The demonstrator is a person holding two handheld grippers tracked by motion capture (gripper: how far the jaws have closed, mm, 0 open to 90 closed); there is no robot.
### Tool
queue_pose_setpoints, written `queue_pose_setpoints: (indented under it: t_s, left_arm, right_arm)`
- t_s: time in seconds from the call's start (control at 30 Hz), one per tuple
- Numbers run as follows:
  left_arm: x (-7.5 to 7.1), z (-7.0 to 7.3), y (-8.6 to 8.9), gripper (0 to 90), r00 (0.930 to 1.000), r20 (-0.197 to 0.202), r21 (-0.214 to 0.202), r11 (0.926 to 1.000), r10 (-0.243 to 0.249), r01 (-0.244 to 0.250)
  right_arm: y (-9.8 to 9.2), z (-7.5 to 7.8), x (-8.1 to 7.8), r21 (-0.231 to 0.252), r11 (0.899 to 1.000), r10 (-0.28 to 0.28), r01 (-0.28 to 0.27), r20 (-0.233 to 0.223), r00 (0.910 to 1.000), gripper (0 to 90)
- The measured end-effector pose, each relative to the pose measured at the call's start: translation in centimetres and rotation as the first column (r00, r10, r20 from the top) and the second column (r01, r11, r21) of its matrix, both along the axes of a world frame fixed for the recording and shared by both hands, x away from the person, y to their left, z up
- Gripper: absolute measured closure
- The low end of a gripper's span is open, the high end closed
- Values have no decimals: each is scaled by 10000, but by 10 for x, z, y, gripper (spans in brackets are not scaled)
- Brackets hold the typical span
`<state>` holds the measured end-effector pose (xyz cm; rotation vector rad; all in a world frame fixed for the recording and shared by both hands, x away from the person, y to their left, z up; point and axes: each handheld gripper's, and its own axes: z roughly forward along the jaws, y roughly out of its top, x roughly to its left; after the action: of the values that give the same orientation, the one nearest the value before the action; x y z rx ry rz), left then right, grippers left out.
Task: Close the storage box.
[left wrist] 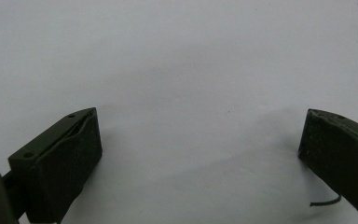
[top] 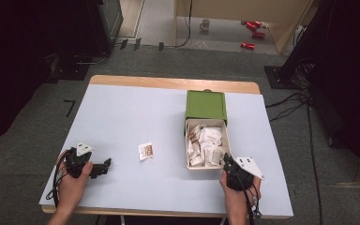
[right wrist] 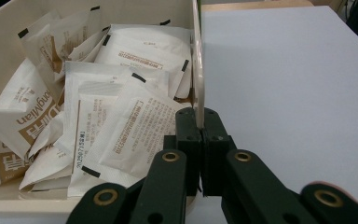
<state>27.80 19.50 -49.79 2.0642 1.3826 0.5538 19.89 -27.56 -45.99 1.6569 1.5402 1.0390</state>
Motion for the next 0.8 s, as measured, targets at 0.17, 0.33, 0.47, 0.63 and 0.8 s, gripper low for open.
queue_pose_setpoints:
  t_s: [0.17,0.33,0.47,0.63,0.8]
  left_arm:
    - [0,0,0,0,10000,-7,-12,10000,4,-4]
    - [0,0,0,0,10000,0,-1,10000,0,0]
    - [0,0,0,0,10000,0,1,10000,1,-1]
    - [0,0,0,0,10000,5,-16,10000,6,-6]
    - [0,0,0,0,10000,5,-20,10000,7,-7]
  right_arm:
    - [2,5,2,26,9999,-110,111,-260,9996,900]
    - [3,13,6,174,9996,-237,243,-383,9990,900]
    - [5,18,10,206,9991,-348,358,-447,9984,900]
    - [8,22,18,192,9987,-468,478,-473,9978,900]
    - [10,25,28,100,9985,-539,545,-525,9972,900]
